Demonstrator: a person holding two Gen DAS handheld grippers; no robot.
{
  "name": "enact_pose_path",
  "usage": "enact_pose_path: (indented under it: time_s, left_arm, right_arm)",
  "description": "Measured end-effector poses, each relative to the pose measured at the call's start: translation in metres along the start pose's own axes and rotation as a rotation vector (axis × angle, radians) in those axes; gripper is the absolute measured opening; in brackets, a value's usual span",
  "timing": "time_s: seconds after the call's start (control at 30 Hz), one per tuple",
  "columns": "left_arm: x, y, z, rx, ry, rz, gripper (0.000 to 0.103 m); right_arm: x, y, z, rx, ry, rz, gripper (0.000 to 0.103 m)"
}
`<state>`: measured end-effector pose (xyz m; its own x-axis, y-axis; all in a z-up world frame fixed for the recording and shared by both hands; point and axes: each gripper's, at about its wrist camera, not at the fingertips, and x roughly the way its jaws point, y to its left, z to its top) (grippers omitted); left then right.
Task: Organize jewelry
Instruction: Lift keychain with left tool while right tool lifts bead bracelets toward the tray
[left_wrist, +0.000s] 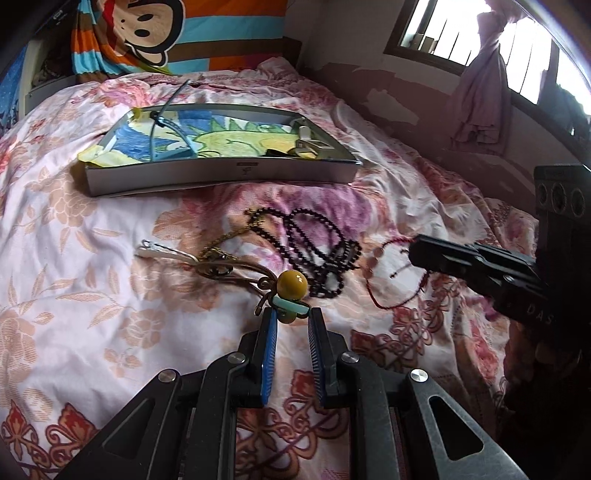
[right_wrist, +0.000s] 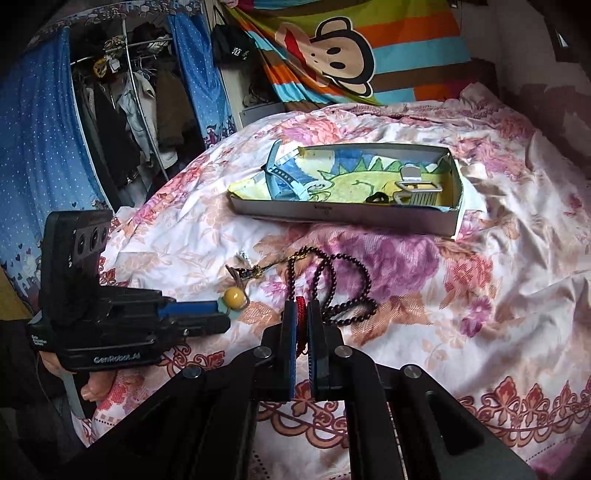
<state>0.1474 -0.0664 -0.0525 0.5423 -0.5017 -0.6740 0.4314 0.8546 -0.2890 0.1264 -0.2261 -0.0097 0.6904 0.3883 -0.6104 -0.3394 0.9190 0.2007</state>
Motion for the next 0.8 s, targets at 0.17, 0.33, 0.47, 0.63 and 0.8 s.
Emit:
enact_pose_path:
  time_s: [0.17, 0.33, 0.47, 0.63, 0.8]
  left_arm:
    - [-0.006, -0.011, -0.002, 0.029, -0.016, -0.033, 0.016]
    - [-0.014, -0.017, 0.000, 0.032, -0.042, -0.060, 0.016]
    - [-0.023, -0.017, 0.005, 0.025, -0.080, -0.064, 0.016]
    - [-0.036, -0.015, 0.017, 0.016, -0.145, -0.055, 0.016]
    - [-0.049, -0.014, 0.037, 0.001, -0.220, -0.036, 0.016]
  right_arm:
    - [-0.003, -0.008, 0.004, 0.014, -0.024, -0.026, 0.005]
    - [-0.006, -0.015, 0.009, 0.035, -0.071, -0.039, 0.005]
    - [-0.008, -0.015, 0.014, 0.038, -0.108, -0.043, 0.005]
    - [-0.013, -0.008, 0.022, 0.013, -0.171, -0.054, 0.005]
    - [-0.019, -0.007, 0.039, -0.010, -0.261, -0.066, 0.005]
